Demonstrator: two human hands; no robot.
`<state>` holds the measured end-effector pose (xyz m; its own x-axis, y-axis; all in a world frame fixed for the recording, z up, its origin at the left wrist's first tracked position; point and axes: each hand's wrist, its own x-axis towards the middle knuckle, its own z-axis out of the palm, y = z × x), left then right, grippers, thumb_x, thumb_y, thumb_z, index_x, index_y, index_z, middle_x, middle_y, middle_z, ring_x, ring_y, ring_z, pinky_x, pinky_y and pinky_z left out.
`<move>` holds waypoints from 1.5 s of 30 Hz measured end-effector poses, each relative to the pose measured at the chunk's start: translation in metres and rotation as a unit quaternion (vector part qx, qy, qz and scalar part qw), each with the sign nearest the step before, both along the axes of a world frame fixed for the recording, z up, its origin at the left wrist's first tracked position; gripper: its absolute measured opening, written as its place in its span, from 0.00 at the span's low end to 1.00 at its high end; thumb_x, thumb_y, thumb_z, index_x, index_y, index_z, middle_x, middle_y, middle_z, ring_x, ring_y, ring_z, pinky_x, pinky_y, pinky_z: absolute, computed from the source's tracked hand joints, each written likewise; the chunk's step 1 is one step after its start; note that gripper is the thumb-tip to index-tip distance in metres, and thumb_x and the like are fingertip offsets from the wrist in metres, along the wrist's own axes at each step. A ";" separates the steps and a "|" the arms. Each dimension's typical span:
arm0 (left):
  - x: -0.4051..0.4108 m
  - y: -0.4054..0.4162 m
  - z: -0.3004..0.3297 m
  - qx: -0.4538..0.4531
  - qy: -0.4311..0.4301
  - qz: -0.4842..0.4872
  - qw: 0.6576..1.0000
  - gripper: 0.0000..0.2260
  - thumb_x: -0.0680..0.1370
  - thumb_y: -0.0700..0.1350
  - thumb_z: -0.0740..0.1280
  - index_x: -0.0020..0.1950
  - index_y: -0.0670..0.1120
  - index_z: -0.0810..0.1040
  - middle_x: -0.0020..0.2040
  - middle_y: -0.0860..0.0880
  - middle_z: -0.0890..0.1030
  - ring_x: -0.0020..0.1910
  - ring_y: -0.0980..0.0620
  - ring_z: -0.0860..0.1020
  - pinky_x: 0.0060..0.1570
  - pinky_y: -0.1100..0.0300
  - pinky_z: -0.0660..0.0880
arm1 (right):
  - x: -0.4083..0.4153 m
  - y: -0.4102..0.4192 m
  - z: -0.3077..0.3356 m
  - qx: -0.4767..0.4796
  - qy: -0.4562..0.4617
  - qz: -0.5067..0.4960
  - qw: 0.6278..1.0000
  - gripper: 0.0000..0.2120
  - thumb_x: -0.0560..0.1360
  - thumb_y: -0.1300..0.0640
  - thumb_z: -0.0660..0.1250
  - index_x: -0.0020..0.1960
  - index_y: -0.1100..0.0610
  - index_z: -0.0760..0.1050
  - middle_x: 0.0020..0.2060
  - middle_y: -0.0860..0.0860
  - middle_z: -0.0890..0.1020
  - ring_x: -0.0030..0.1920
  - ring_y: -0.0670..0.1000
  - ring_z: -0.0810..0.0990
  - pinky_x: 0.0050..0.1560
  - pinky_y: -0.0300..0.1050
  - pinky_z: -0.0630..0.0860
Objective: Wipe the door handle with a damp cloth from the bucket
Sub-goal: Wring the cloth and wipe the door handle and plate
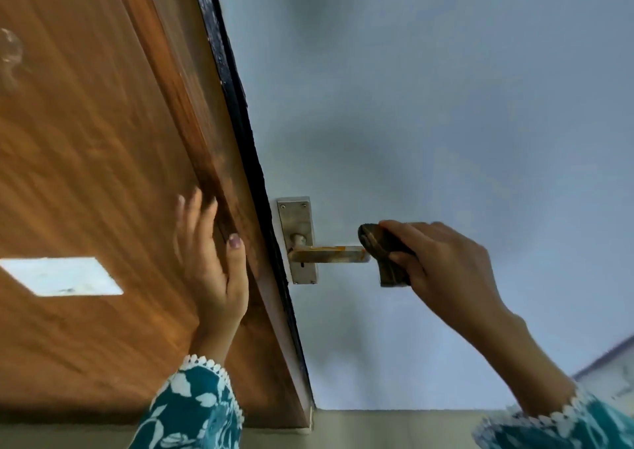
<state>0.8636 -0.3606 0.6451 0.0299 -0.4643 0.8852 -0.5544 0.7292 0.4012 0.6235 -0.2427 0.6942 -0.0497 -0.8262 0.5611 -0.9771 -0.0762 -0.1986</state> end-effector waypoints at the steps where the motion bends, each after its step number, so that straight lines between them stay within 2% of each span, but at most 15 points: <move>1: 0.002 -0.012 0.002 -0.011 -0.037 0.026 0.999 0.20 0.80 0.44 0.56 0.71 0.39 0.64 0.73 0.41 0.63 0.76 0.44 0.56 0.73 0.41 0.55 | 0.007 -0.004 0.002 -0.002 0.024 -0.016 1.000 0.18 0.67 0.62 0.73 0.56 0.50 0.78 0.41 0.47 0.85 0.37 0.55 0.81 0.27 0.34 0.65; 3: 0.001 -0.031 0.000 -0.015 -0.089 0.074 0.993 0.23 0.80 0.46 0.55 0.73 0.37 0.61 0.74 0.40 0.60 0.76 0.44 0.53 0.74 0.45 0.46 | 0.021 -0.015 0.006 0.004 0.068 -0.034 0.997 0.19 0.64 0.62 0.75 0.53 0.51 0.80 0.40 0.47 0.85 0.37 0.54 0.80 0.31 0.29 0.51; 4: 0.000 -0.038 -0.003 -0.020 -0.108 0.095 0.989 0.24 0.80 0.47 0.54 0.73 0.36 0.59 0.74 0.37 0.60 0.76 0.44 0.52 0.73 0.46 0.43 | 0.028 -0.021 0.008 0.018 0.085 -0.032 0.996 0.19 0.63 0.63 0.75 0.52 0.51 0.80 0.39 0.46 0.85 0.37 0.53 0.80 0.30 0.30 0.49; 8: -0.001 -0.054 -0.013 -0.067 -0.152 0.149 0.975 0.24 0.82 0.48 0.52 0.73 0.35 0.57 0.72 0.35 0.63 0.77 0.51 0.45 0.73 0.47 0.37 | 0.068 -0.050 0.008 0.053 0.151 -0.021 0.987 0.18 0.64 0.61 0.74 0.53 0.50 0.80 0.41 0.46 0.84 0.41 0.52 0.78 0.31 0.40 0.63; 13: 0.004 -0.056 -0.016 -0.097 -0.157 0.140 0.973 0.22 0.82 0.46 0.51 0.72 0.35 0.59 0.71 0.38 0.64 0.77 0.52 0.45 0.73 0.46 0.37 | 0.112 -0.079 -0.003 0.083 0.181 0.009 0.980 0.16 0.73 0.64 0.62 0.57 0.52 0.77 0.48 0.51 0.82 0.48 0.55 0.74 0.36 0.46 0.62; 19: 0.008 -0.060 -0.019 -0.121 -0.153 0.112 0.974 0.21 0.82 0.45 0.49 0.72 0.36 0.60 0.71 0.41 0.62 0.77 0.52 0.47 0.73 0.47 0.38 | 0.110 -0.080 -0.029 0.090 0.175 -0.025 0.980 0.17 0.67 0.61 0.70 0.56 0.51 0.80 0.44 0.49 0.84 0.41 0.54 0.76 0.33 0.43 0.62; 22: 0.011 -0.062 -0.023 -0.129 -0.166 0.112 0.971 0.22 0.82 0.46 0.49 0.74 0.37 0.58 0.77 0.44 0.51 0.77 0.51 0.48 0.73 0.45 0.38 | 0.105 -0.078 -0.028 0.089 0.169 -0.050 0.980 0.21 0.61 0.64 0.72 0.52 0.50 0.82 0.40 0.47 0.84 0.38 0.54 0.77 0.32 0.41 0.61; 25: 0.013 -0.065 -0.026 -0.135 -0.175 0.108 0.969 0.22 0.82 0.46 0.48 0.74 0.38 0.57 0.79 0.51 0.44 0.77 0.51 0.47 0.73 0.46 0.37 | 0.088 -0.073 -0.028 0.115 0.147 -0.071 0.980 0.19 0.66 0.66 0.67 0.53 0.48 0.80 0.41 0.46 0.83 0.42 0.54 0.76 0.32 0.43 0.61; 28: 0.013 -0.065 -0.027 -0.145 -0.174 0.108 0.968 0.23 0.82 0.47 0.48 0.76 0.40 0.54 0.79 0.51 0.43 0.78 0.51 0.47 0.73 0.45 0.37 | 0.064 -0.065 -0.026 0.129 0.149 -0.132 0.971 0.16 0.63 0.61 0.75 0.45 0.43 0.80 0.33 0.43 0.81 0.34 0.50 0.73 0.27 0.36 0.50; 30: 0.012 -0.066 -0.028 -0.152 -0.171 0.109 0.967 0.24 0.82 0.47 0.48 0.78 0.43 0.49 0.79 0.51 0.43 0.78 0.51 0.47 0.72 0.44 0.37 | 0.058 -0.060 -0.023 0.137 0.159 -0.161 0.964 0.15 0.63 0.59 0.77 0.44 0.43 0.80 0.32 0.42 0.81 0.32 0.48 0.68 0.28 0.36 0.43; 32: 0.011 -0.067 -0.029 -0.157 -0.167 0.108 0.967 0.25 0.82 0.47 0.48 0.78 0.44 0.47 0.79 0.51 0.43 0.78 0.51 0.47 0.72 0.43 0.36 | 0.062 -0.058 -0.023 0.140 0.153 -0.154 0.966 0.14 0.70 0.62 0.69 0.50 0.46 0.79 0.39 0.45 0.82 0.38 0.49 0.67 0.27 0.38 0.51; 35: 0.011 -0.067 -0.029 -0.156 -0.165 0.102 0.969 0.24 0.82 0.48 0.48 0.78 0.44 0.47 0.79 0.51 0.43 0.78 0.51 0.47 0.72 0.43 0.37 | 0.086 -0.063 -0.016 0.142 0.147 -0.141 0.969 0.16 0.74 0.65 0.60 0.56 0.50 0.77 0.46 0.48 0.81 0.47 0.53 0.72 0.35 0.44 0.63; 39: 0.012 -0.066 -0.030 -0.152 -0.168 0.096 0.969 0.24 0.83 0.47 0.48 0.78 0.44 0.46 0.79 0.51 0.42 0.78 0.51 0.46 0.72 0.43 0.36 | 0.117 -0.077 -0.022 0.134 0.147 -0.120 0.973 0.14 0.74 0.64 0.61 0.57 0.54 0.77 0.46 0.50 0.81 0.49 0.53 0.72 0.38 0.45 0.62; 42: 0.013 -0.066 -0.029 -0.147 -0.170 0.091 0.970 0.24 0.83 0.48 0.48 0.78 0.45 0.46 0.79 0.51 0.42 0.78 0.51 0.46 0.72 0.43 0.36 | 0.107 -0.073 -0.025 0.116 0.142 -0.112 0.977 0.17 0.74 0.64 0.61 0.61 0.51 0.75 0.49 0.49 0.81 0.50 0.53 0.72 0.38 0.45 0.62; 45: 0.013 -0.067 -0.029 -0.147 -0.167 0.089 0.971 0.24 0.83 0.48 0.48 0.78 0.45 0.46 0.79 0.51 0.42 0.78 0.51 0.46 0.72 0.44 0.36 | 0.078 -0.060 -0.031 0.111 0.125 -0.133 0.977 0.17 0.73 0.63 0.63 0.57 0.46 0.76 0.46 0.45 0.81 0.43 0.51 0.71 0.31 0.40 0.57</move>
